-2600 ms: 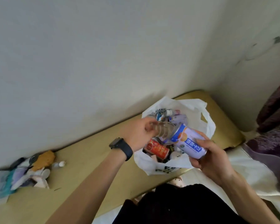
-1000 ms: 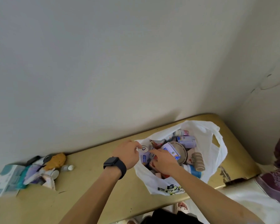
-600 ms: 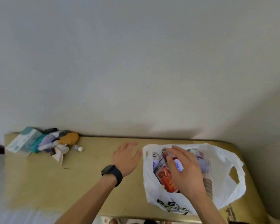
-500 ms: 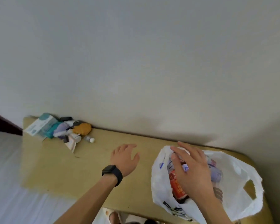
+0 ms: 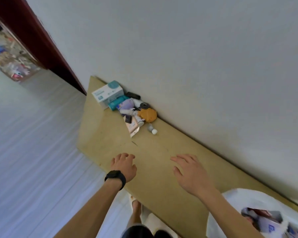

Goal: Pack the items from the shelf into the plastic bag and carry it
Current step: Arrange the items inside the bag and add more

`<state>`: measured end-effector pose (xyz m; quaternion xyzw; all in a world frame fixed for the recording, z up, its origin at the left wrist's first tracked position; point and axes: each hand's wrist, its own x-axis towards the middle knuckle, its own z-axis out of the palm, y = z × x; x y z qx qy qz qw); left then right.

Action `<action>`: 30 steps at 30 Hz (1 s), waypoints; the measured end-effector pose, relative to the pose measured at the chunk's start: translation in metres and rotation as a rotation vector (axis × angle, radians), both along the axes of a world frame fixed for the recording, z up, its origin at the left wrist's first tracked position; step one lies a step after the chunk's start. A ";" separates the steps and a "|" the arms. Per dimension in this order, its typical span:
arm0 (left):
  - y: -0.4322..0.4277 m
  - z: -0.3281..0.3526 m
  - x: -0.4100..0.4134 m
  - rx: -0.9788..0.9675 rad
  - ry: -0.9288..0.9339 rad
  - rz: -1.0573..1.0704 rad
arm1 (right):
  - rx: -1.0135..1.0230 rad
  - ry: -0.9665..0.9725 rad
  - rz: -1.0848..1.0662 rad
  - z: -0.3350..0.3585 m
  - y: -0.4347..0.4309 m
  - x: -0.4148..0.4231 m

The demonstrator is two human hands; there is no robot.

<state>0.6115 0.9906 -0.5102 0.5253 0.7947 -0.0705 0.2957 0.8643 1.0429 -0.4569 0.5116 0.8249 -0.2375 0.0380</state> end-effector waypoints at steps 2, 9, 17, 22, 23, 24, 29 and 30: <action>0.009 -0.017 -0.019 -0.030 -0.005 0.014 | -0.102 -0.080 0.039 -0.019 0.017 -0.027; 0.032 -0.071 -0.072 -0.210 -0.017 -0.037 | -0.241 -0.270 -0.001 -0.069 0.092 -0.105; 0.032 -0.084 -0.075 -0.243 0.000 -0.075 | -0.186 -0.227 -0.013 -0.119 0.148 -0.159; 0.039 -0.081 -0.076 -0.249 0.004 -0.103 | -0.280 -0.168 -0.200 -0.130 0.130 -0.158; 0.041 -0.080 -0.077 -0.245 0.006 -0.111 | -0.401 -0.096 -0.304 -0.127 0.126 -0.154; 0.043 -0.079 -0.077 -0.237 0.006 -0.111 | -0.562 0.031 -0.449 -0.121 0.120 -0.150; 0.078 -0.065 -0.075 -0.093 -0.034 0.083 | -1.160 0.719 -1.232 -0.076 0.081 -0.117; 0.091 -0.064 -0.073 -0.054 -0.028 0.108 | -1.186 0.783 -1.310 -0.068 0.074 -0.109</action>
